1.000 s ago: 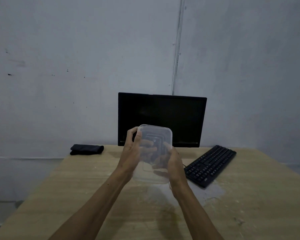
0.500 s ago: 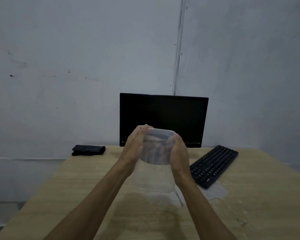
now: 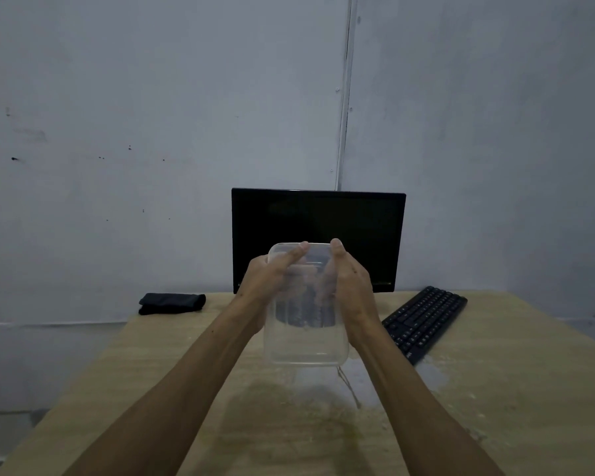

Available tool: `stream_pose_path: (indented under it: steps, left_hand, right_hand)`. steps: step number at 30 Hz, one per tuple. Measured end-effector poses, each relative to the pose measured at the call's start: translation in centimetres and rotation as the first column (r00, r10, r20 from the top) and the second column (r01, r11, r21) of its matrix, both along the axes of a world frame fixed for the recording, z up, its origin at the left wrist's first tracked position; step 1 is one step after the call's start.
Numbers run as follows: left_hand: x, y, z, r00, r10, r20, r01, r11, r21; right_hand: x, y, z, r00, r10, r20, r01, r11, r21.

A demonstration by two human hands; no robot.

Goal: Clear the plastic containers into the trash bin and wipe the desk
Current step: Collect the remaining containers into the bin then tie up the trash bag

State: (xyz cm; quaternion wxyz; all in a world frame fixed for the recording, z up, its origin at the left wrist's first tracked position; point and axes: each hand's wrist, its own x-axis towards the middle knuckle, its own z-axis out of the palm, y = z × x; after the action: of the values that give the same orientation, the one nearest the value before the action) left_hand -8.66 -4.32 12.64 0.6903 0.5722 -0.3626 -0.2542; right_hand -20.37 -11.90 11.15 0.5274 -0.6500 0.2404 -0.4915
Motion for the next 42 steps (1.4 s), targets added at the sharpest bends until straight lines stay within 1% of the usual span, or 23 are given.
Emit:
stream_pose_path:
  steps: [2, 3, 6, 8, 11, 12, 14, 15, 17, 18, 20, 22, 24, 26, 28, 29, 30, 31, 32, 34, 37, 39, 42]
  left_hand:
    - [-0.1, 0.0, 0.7, 1.000, 0.011, 0.016, -0.011, 1.000, -0.005]
    - [0.0, 0.0, 1.0, 1.000, 0.017, 0.020, -0.017, 1.000, -0.015]
    - [0.2, 0.5, 2.3, 0.994, 0.014, -0.104, -0.020, 0.998, -0.059]
    - [0.4, 0.6, 2.8, 0.991, 0.005, -0.135, -0.012, 0.999, -0.050]
    - [-0.7, 0.8, 2.0, 0.999, -0.015, -0.044, 0.016, 0.999, 0.035]
    - [-1.3, 1.0, 1.5, 0.999, -0.027, 0.017, 0.026, 0.997, 0.067]
    - [-2.1, 1.5, 0.2, 0.985, -0.041, 0.168, 0.023, 0.994, 0.108]
    - [-2.1, 1.6, -0.3, 0.974, -0.022, 0.225, -0.003, 0.994, 0.110]
    - [-1.8, 1.6, -0.5, 0.966, 0.056, 0.254, -0.082, 0.992, 0.091]
    - [-1.5, 1.5, -0.4, 0.968, 0.088, 0.235, -0.110, 0.990, 0.083]
    - [-1.0, 1.3, 0.1, 0.975, 0.158, 0.158, -0.171, 0.983, 0.069]
    - [-0.4, 1.3, 0.7, 0.965, 0.235, 0.118, -0.243, 0.968, 0.065]
    - [0.0, 1.3, 0.8, 0.961, 0.256, 0.109, -0.265, 0.961, 0.078]
    - [0.1, 1.4, 0.4, 0.976, 0.204, 0.077, -0.211, 0.973, 0.098]
    - [0.2, 1.8, -0.1, 0.999, 0.033, -0.034, -0.030, 0.996, 0.085]
    - [0.2, 2.2, -0.3, 0.992, -0.077, -0.098, 0.083, 0.995, 0.060]
    - [0.2, 2.6, -0.6, 0.976, -0.179, -0.128, 0.184, 0.983, 0.027]
    - [0.2, 2.8, -1.0, 0.962, -0.252, -0.106, 0.254, 0.967, 0.006]
    - [0.2, 3.0, -1.4, 0.956, -0.285, -0.061, 0.286, 0.958, 0.001]
    - [0.2, 3.2, -2.0, 0.964, -0.265, -0.002, 0.265, 0.964, -0.006]
    - [0.3, 3.2, -2.5, 0.967, -0.245, -0.076, 0.245, 0.970, -0.007]
    - [0.7, 3.1, -2.6, 0.963, -0.244, -0.112, 0.248, 0.968, 0.024]
    - [1.2, 3.7, -2.5, 0.951, -0.268, -0.152, 0.281, 0.957, 0.076]
  right_hand:
    - [-0.1, 0.0, 0.3, 1.000, 0.016, 0.000, -0.016, 1.000, 0.014]
    - [-0.1, 0.0, 0.5, 0.999, 0.030, -0.026, -0.029, 0.999, 0.025]
    - [-0.2, 0.1, 0.7, 0.980, 0.046, -0.193, -0.035, 0.998, 0.059]
    - [-0.3, 0.2, 0.5, 0.966, -0.019, -0.257, 0.031, 0.999, 0.042]
    - [-0.4, 0.1, 0.3, 0.960, -0.169, -0.222, 0.181, 0.983, 0.036]
    - [-0.4, -0.1, 0.4, 0.957, -0.204, -0.205, 0.221, 0.973, 0.066]
    - [-0.5, -0.3, 0.9, 0.956, -0.214, -0.198, 0.243, 0.961, 0.134]
    - [-0.5, -0.3, 1.2, 0.958, -0.200, -0.206, 0.234, 0.960, 0.153]
    - [-0.5, -0.1, 1.5, 0.959, -0.166, -0.228, 0.206, 0.965, 0.164]
    - [-0.5, 0.1, 1.5, 0.962, -0.133, -0.237, 0.174, 0.971, 0.164]
    - [-0.7, 0.7, 1.5, 0.957, -0.002, -0.288, 0.047, 0.988, 0.148]
    - [-1.1, 1.4, 1.2, 0.923, 0.120, -0.365, -0.079, 0.989, 0.127]
    - [-1.2, 1.7, 0.5, 0.898, 0.156, -0.411, -0.135, 0.988, 0.081]
    - [-1.3, 1.7, 0.0, 0.905, 0.134, -0.403, -0.126, 0.991, 0.048]
    - [-1.2, 1.5, 0.0, 0.930, 0.122, -0.348, -0.098, 0.992, 0.085]
    - [-1.2, 1.4, 0.1, 0.942, 0.129, -0.310, -0.091, 0.987, 0.136]
    - [-1.2, 1.4, 0.1, 0.952, 0.136, -0.274, -0.085, 0.978, 0.191]
    - [-1.2, 1.3, 0.0, 0.960, 0.134, -0.245, -0.076, 0.969, 0.235]
    - [-1.1, 1.3, -0.1, 0.965, 0.127, -0.230, -0.063, 0.962, 0.265]
    - [-0.9, 1.4, -0.4, 0.966, 0.118, -0.228, -0.046, 0.953, 0.299]
    - [-0.8, 1.6, -0.9, 0.953, 0.122, -0.277, -0.037, 0.955, 0.294]
    - [-0.9, 1.6, -1.2, 0.941, 0.137, -0.311, -0.046, 0.958, 0.282]
    - [-1.2, 1.4, -1.9, 0.943, 0.131, -0.307, -0.054, 0.968, 0.246]
